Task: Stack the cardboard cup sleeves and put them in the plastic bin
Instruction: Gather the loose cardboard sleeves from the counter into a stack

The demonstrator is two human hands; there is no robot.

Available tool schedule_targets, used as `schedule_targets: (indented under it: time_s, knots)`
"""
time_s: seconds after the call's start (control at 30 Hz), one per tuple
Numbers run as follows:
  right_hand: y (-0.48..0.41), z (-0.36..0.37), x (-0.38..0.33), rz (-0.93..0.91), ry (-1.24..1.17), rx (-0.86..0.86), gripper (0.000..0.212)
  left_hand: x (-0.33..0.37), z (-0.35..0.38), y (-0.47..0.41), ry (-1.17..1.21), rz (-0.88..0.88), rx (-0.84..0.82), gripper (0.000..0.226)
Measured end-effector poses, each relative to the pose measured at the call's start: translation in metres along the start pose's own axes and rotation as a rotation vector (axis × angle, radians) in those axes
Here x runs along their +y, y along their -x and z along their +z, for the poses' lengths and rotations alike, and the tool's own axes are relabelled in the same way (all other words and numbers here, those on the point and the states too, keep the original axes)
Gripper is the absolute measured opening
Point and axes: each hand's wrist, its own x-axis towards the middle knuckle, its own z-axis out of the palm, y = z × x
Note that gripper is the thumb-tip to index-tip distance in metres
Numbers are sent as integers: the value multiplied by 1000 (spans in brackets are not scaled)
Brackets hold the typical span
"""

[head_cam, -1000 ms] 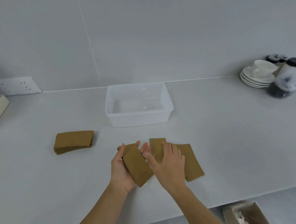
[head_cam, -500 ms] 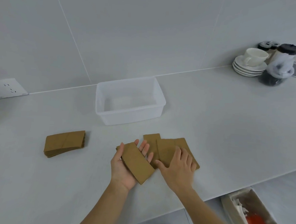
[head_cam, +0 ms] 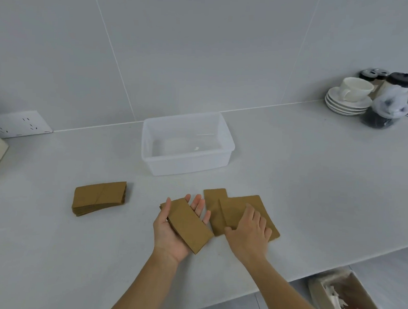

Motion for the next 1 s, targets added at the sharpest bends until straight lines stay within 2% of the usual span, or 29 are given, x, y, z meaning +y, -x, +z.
schedule_targets:
  time_s: [0.23,0.5,0.8,1.0]
  knots:
    - [-14,-36,-27,10,-298,-5,70,5,10,2,-1,22,-31,69]
    - [15,-58,-61,-241,-530,45,60,5,20,0,-91,34,-66,76]
    - [42,-40,-64,-390,-506,-137,68,-5,20,7,-119,100,-127,79]
    - [43,-28,-60,-427,-452,-184,61,-6,22,11,-96,103,-123,74]
